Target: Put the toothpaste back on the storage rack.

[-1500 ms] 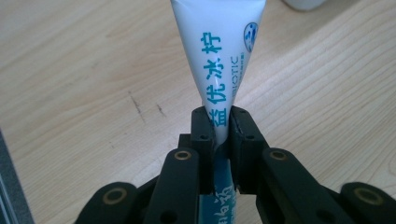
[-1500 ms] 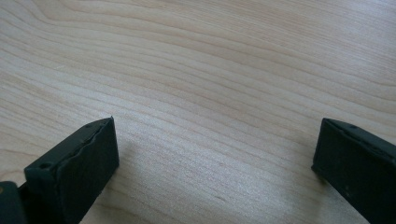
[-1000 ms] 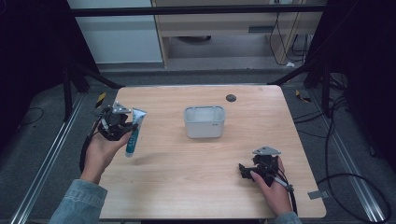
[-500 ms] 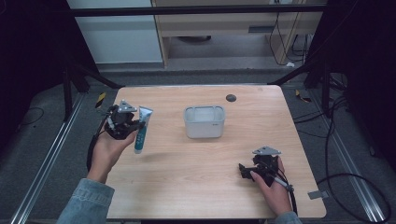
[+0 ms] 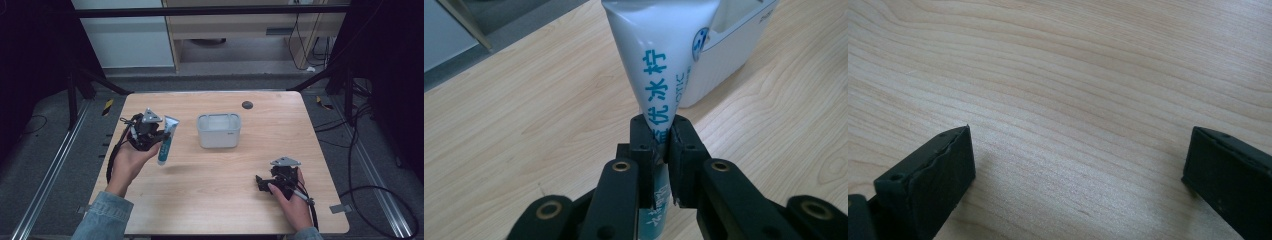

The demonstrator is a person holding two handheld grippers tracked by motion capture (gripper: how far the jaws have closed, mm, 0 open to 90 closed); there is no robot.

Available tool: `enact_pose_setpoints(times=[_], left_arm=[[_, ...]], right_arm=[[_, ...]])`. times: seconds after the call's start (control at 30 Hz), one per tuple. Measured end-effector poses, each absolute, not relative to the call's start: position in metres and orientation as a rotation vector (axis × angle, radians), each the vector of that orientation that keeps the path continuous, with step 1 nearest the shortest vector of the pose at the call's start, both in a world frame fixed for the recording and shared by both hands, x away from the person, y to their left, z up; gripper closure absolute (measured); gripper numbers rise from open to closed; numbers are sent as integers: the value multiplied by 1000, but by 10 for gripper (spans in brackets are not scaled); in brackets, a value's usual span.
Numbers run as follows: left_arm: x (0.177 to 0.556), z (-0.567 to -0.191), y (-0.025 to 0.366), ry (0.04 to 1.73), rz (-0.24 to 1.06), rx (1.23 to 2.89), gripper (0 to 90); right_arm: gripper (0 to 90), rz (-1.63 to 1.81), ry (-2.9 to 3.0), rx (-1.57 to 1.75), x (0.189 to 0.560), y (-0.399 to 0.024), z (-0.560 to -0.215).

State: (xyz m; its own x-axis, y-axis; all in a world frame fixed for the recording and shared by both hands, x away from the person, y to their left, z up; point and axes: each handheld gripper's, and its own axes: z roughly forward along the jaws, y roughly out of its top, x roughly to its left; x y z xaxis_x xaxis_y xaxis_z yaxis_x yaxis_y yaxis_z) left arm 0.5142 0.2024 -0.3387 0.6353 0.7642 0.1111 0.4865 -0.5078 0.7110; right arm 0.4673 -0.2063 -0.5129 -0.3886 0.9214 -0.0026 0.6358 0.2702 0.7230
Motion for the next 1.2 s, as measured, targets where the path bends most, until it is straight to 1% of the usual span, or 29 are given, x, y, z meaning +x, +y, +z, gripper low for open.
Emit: enact_pose_setpoints(times=[0.53, 0.87, 1.2], left_arm=[[510, -320, 164, 864, 538, 2208, 820], [511, -307, 143, 828, 557, 2214, 820], [510, -294, 123, 787, 540, 2200, 820]], right_arm=[[4, 906, 2122, 1407, 467, -206, -513], [3, 906, 2122, 1407, 467, -206, -513], [4, 906, 2122, 1407, 467, -206, -513]])
